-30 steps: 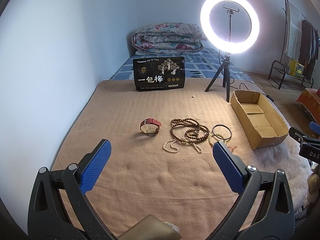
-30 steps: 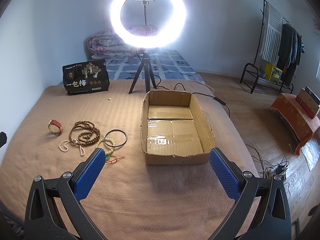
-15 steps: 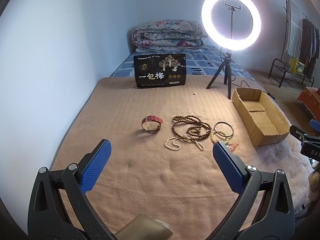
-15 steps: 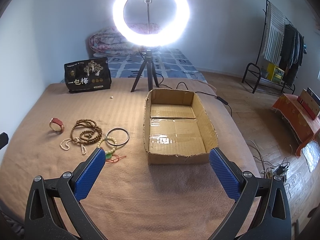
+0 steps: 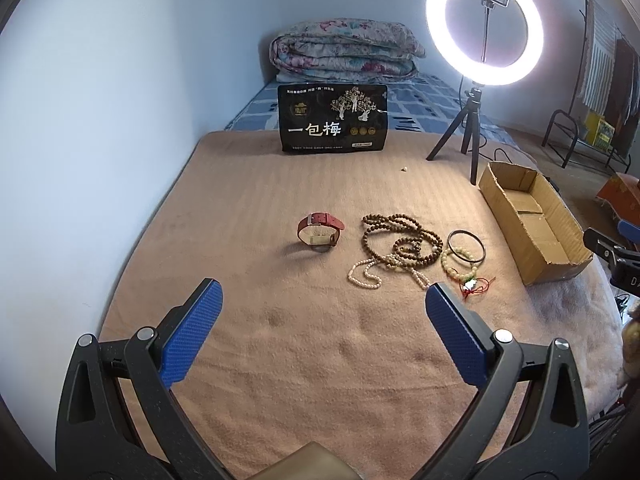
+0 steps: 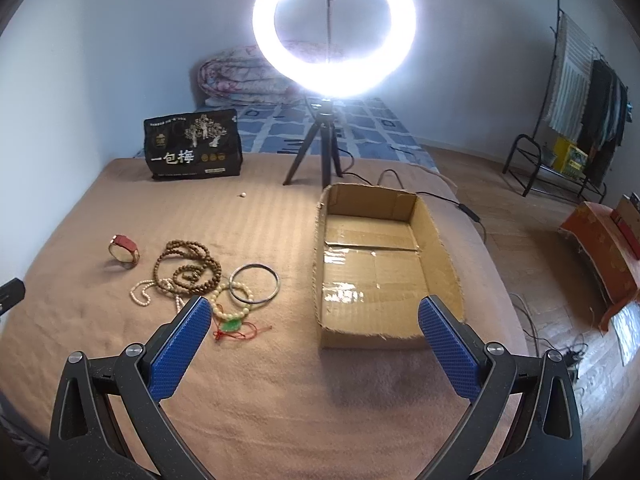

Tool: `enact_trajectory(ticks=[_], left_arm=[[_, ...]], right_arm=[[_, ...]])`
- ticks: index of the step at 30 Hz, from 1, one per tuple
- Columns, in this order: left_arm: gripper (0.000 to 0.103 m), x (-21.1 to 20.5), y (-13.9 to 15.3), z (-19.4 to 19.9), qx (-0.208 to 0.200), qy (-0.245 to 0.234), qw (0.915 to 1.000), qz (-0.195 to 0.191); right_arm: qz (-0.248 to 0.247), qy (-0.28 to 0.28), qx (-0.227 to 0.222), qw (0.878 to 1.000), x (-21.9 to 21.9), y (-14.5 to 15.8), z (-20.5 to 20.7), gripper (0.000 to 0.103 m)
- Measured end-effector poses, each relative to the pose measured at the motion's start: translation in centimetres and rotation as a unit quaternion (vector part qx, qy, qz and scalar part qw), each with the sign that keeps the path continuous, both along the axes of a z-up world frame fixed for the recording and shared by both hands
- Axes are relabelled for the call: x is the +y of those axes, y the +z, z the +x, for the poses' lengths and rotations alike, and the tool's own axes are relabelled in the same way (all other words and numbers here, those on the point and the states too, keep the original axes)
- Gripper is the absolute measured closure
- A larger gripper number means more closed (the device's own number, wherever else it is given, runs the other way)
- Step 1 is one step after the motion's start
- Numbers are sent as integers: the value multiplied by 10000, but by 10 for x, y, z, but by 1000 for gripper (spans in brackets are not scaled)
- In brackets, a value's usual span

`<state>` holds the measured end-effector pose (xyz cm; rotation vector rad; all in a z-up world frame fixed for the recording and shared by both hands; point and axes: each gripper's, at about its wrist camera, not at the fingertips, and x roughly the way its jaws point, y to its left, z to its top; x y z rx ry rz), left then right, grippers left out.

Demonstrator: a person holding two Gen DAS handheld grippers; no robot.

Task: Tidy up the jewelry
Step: 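Grasp the red watch strap with the left tool while the right tool grasps the brown bead necklace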

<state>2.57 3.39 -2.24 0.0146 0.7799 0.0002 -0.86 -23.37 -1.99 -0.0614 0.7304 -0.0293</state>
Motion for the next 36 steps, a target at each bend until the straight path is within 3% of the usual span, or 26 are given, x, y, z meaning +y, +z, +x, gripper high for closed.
enact_trajectory(ticks=[5,11,17,24,29,36], left_arm=[[0,9,-2,13,-18,-29,10000,-52],[0,15,-11,39,24,2,9995,301],[0,22,-27,58,240,30,9986,460],[3,18,-38,66,425,-246,9982,343],[14,13,-47,80,447,-426,9975,354],[37,21,-71,112,545,-482,9964,432]], right_arm=[[-14,474,-32,9989,9,-4,19,1],[91,935,141,9955,21,-7,43,1],[146,1106,448,9927,27,-10,70,1],[309,1327,795,9875,42,-22,105,1],[527,1433,1197,9810,59,-45,129,2],[851,1387,1721,9715,75,-79,159,16]])
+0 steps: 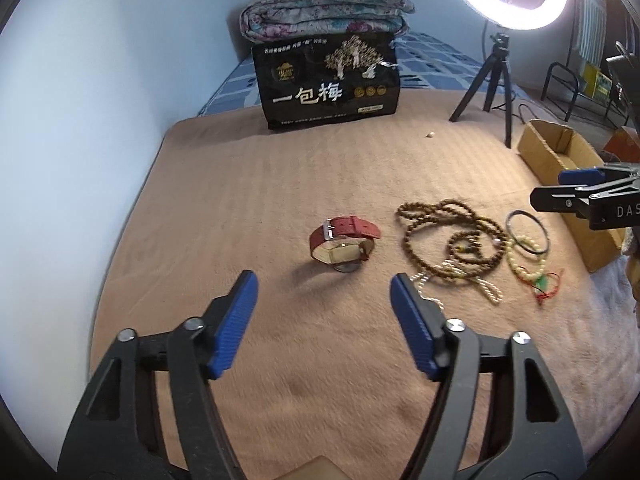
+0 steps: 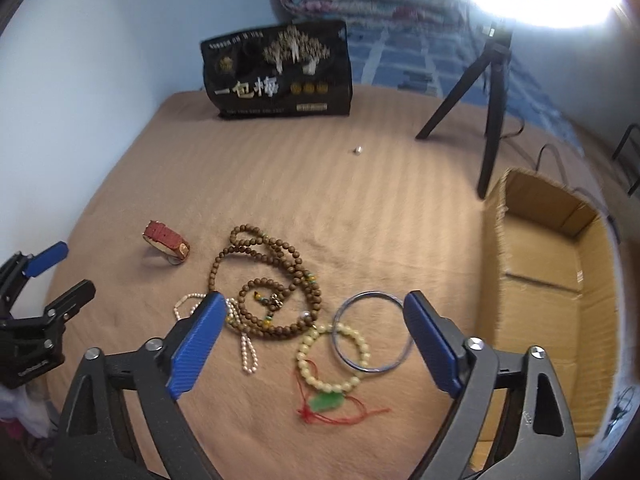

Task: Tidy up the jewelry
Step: 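Grasp the red watch strap with the left tool while the right tool grasps the brown bead necklace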

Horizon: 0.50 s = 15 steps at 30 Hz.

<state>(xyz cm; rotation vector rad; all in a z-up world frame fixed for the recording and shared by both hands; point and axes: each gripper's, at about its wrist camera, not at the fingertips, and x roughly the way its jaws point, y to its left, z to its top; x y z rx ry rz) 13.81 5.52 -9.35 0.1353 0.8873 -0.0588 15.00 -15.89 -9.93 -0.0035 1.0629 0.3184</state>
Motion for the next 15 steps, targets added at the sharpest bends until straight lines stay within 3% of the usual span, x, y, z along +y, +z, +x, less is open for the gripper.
enact_trajectory(ticks=[5,15], left_arm=[[47,11,-22,24,137,5,9997,-218],[52,18,-54,55,237,-122,9988,-420]], right_arm=[[25,80,183,9998,13,-16,13,19],[36,87,428,9990,25,-41,34,26]])
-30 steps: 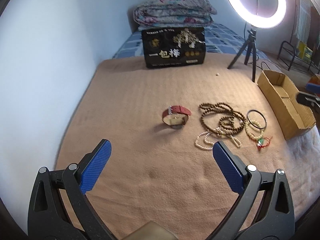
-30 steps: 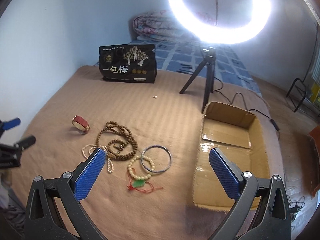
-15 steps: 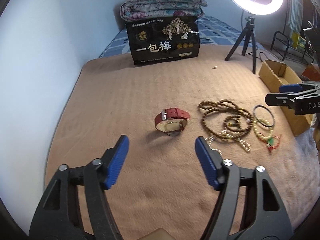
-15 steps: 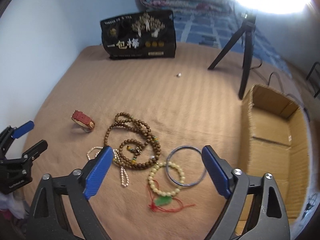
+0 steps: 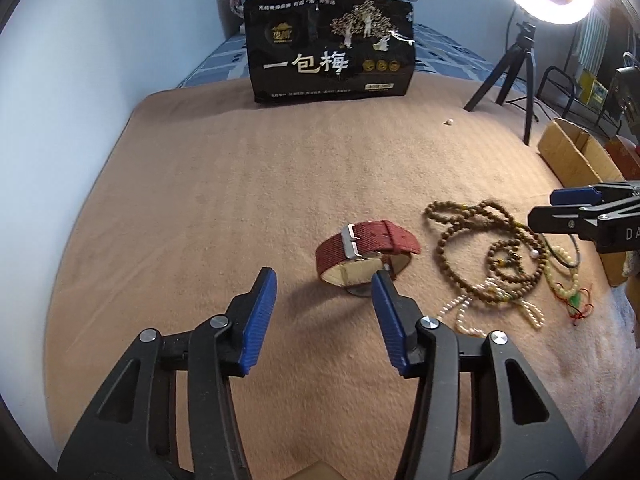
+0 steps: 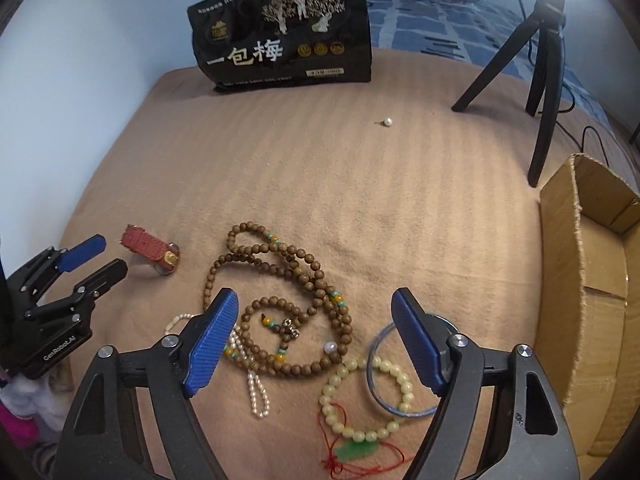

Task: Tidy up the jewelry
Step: 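Grasp the red watch strap with the left tool while the right tool grasps the brown bead necklace, then lift the watch and bead necklace and carry both toward the cardboard box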

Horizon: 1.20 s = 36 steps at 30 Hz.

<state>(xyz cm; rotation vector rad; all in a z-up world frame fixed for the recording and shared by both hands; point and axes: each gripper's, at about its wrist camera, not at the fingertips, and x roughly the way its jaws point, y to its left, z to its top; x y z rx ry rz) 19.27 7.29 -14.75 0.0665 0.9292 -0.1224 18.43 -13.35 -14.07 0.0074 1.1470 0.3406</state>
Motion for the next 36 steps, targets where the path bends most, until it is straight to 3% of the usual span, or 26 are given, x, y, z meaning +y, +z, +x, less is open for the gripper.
enact_trajectory(ticks=[11,25,27,36], left_arm=[[58,0,-15,17,-85,-30,9999,-146],[83,-8,-26,34,-74,-93,9997,-222],[88,-9,-28,35,-91,-95,9997,-185],[93,-7,-29,36,-111,-43,9998,-189]], right_arm=[[-120,-8,86,9999,9,-15,14,29],[-465,35,172,9988,18,-38,33,38],[-531,104,132,9984,21,-38,33,48],[-234,248,171,9993,24,-36,27,95]])
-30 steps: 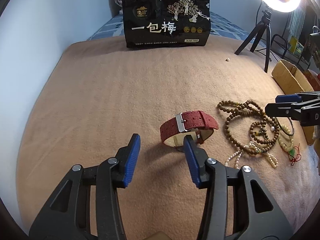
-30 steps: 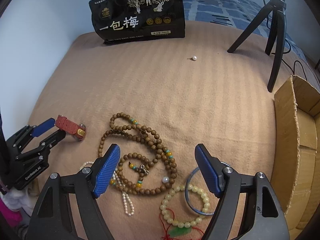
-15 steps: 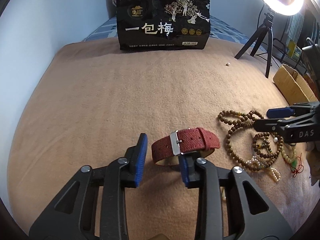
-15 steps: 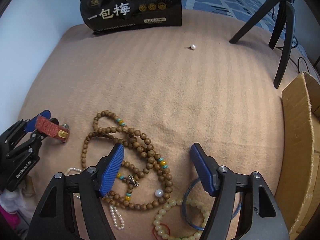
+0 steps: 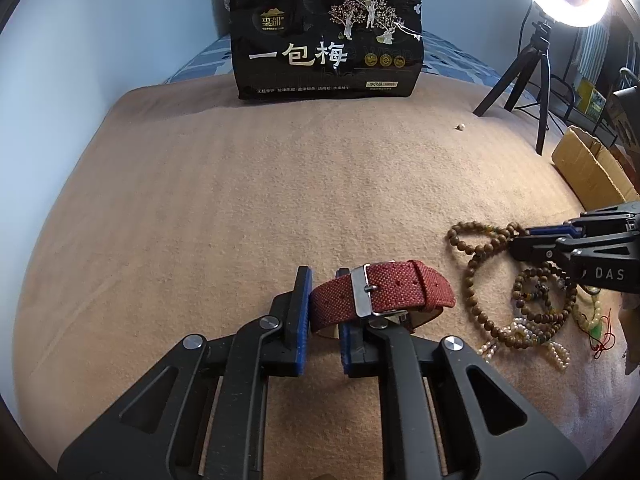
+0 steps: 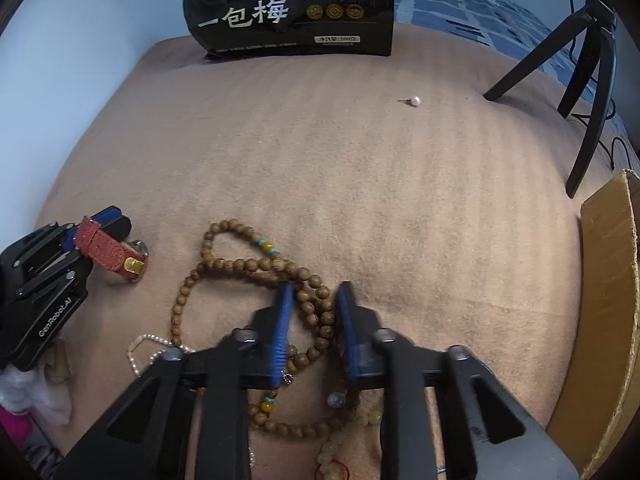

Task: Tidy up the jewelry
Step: 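Lift the watch and bead necklace and carry both toward the cardboard box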

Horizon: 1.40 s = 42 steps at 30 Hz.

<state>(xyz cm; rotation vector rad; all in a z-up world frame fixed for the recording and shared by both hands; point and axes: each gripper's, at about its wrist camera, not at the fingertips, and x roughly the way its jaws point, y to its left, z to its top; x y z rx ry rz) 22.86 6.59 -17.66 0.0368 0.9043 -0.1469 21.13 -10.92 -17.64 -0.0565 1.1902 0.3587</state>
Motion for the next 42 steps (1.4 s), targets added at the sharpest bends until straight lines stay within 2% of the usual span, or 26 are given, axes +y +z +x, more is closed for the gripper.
enact_trajectory(ticks=[7,18,26,42], left_arm=[[94,1,10,-6,-122,5,9999,15],[94,-6,43,-24,-392,-89,9992,-30],[94,-17,75,-41,-612,-199,9979,-113],[94,-41,131,-76,-1003,-343,9940,-252]], right_arm=[[192,-67,-107,9997,-5,12,-7,98],[221,89,-579,9980,-5,56,-30,98],[140,187,-1051,9942,-10,95,-52,98],[352,230,-1751,9837,-33,187,-95,98]])
